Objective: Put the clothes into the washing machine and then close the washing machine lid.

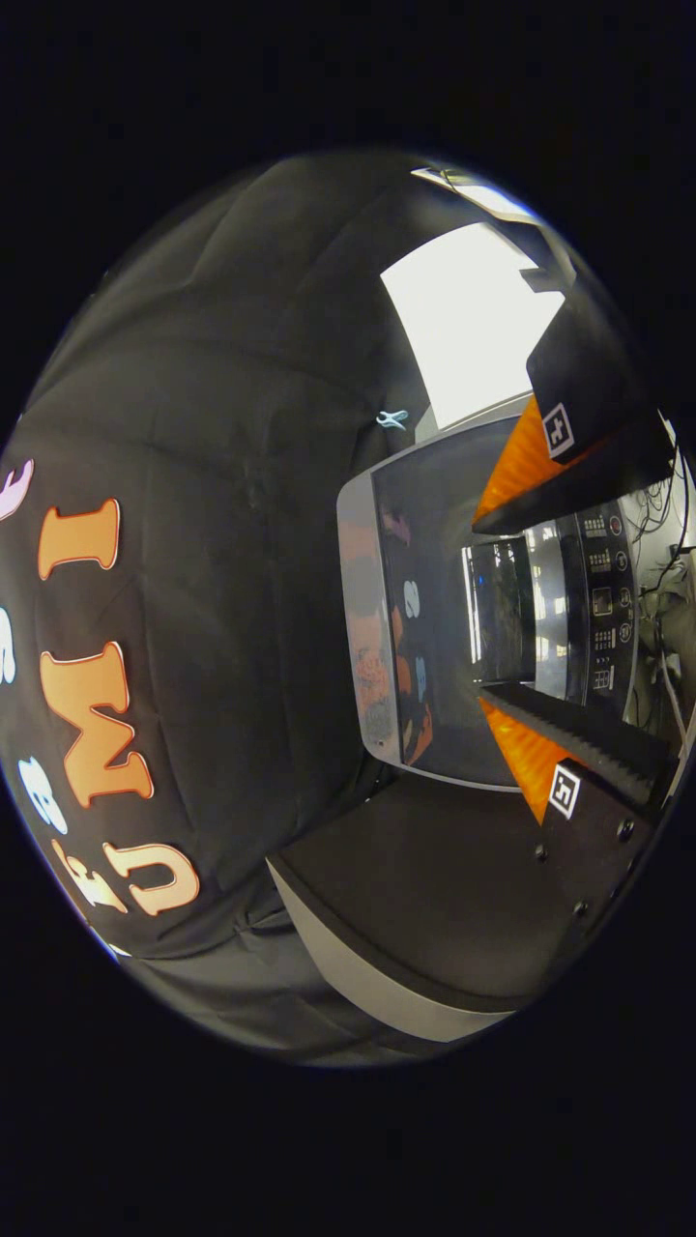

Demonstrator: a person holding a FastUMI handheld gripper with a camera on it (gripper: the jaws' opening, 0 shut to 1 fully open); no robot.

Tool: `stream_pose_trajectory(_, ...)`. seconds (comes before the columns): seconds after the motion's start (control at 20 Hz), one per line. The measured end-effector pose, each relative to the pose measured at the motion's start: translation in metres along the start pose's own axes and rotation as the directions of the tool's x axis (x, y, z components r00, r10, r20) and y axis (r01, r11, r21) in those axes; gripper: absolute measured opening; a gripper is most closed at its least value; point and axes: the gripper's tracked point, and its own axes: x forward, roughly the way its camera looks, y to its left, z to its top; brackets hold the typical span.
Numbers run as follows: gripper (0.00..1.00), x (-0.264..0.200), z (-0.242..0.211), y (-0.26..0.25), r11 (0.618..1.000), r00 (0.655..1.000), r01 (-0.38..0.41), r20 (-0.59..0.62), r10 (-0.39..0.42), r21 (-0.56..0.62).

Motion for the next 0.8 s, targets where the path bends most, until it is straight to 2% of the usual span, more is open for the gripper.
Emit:
stream_pose_trajectory(0.3, 0.99, -0.021, 0.027, -0.046, 0.999, 0.998, 0.034, 0.054, -0.036, 0.033)
stream_pose_trajectory(0.55, 0.99, -0.057, 0.073, -0.086, 0.996, 0.985, 0.075, 0.155, -0.081, 0.045)
stream_pose_trajectory(0.8, 0.99, -0.103, 0.133, -0.099, 0.996, 0.957, 0.085, 0.278, -0.085, 0.011)
